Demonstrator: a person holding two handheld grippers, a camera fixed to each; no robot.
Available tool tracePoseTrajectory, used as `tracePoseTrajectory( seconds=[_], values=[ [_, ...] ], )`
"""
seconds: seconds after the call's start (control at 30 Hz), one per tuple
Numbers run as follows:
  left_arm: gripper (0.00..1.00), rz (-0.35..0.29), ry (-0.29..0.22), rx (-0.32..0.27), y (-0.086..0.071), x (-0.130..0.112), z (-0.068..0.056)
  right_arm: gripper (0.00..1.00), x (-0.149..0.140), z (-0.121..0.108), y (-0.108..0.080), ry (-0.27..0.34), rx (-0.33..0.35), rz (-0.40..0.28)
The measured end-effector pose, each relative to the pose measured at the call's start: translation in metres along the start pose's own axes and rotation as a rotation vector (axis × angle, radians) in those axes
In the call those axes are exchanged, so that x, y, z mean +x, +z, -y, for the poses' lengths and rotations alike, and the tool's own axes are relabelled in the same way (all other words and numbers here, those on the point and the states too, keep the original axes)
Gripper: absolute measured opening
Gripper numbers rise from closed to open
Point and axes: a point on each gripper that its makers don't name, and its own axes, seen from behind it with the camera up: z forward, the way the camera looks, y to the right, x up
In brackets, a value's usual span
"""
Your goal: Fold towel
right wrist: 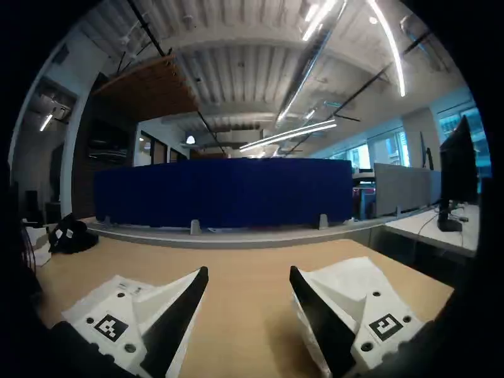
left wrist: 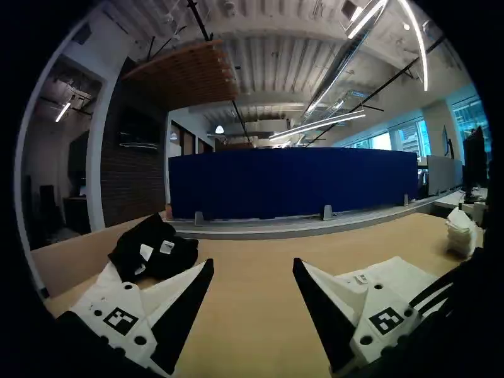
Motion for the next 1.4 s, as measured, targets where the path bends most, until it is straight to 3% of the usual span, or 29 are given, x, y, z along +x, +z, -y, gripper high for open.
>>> tracePoseTrajectory(
  seconds=[0.5, 0.7, 0.9, 1.07, 1.4],
  values=[
    [0.93, 0.001, -0.009, -0.034, -0.015, 0.133, -0.008, 1.00, 0.132, 0.007, -0.010, 0.011, 0.013, -0.025],
    [0.93, 0.010, -0.011, -0.043, -0.021, 0.171, -0.008, 1.00, 0.175, 0.006, -0.015, 0.012, 0.007, -0.040],
    [0.93, 0.037, -0.011, -0.060, -0.019, 0.183, -0.008, 1.00, 0.192, 0.002, -0.014, 0.003, -0.002, -0.026],
    [0.93, 0.055, 0.002, -0.109, -0.019, 0.190, -0.018, 1.00, 0.198, 0.012, -0.015, -0.023, 0.031, -0.012],
    [0.93, 0.137, 0.080, -0.282, -0.020, 0.181, -0.054, 1.00, 0.187, 0.062, -0.023, -0.108, 0.235, 0.096]
  ],
)
